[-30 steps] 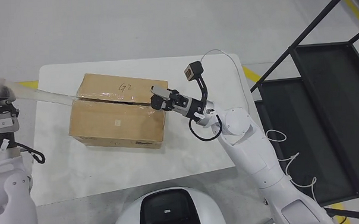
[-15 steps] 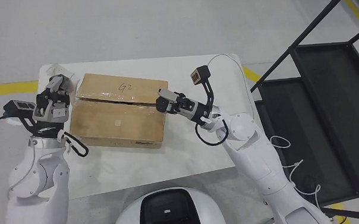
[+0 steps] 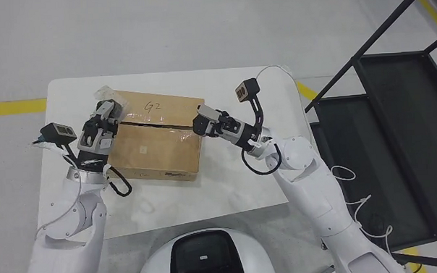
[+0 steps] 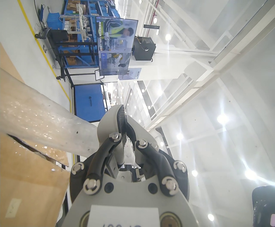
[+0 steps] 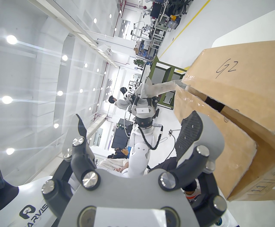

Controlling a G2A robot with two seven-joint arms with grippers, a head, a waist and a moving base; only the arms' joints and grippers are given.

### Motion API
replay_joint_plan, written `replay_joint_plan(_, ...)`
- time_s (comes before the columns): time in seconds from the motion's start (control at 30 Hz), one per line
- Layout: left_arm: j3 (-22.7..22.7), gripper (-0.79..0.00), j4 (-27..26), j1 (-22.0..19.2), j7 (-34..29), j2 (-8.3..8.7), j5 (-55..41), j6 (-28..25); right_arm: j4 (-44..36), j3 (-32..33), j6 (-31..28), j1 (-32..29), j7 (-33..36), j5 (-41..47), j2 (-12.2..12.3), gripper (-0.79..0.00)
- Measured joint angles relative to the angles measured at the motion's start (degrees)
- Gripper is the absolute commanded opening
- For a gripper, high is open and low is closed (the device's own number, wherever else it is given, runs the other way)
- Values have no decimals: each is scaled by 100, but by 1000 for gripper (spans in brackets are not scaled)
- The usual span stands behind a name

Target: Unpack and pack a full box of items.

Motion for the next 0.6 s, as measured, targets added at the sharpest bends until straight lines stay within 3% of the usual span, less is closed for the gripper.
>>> replay_joint_plan(0.13, -71, -785, 10, -132, 254, -20, -147, 110, 42, -36, -6, 29, -2, 16, -2, 0)
replay_joint_plan(0.33, -608, -785, -30, -272, 291, -1, -548, 307, 76, -48, 7, 48, 6, 37, 4, 0)
replay_joint_plan(0.6, -989, -785, -380, -245, 202, 11, -664, 263, 180, -160, 24, 184, 28, 99, -11, 0)
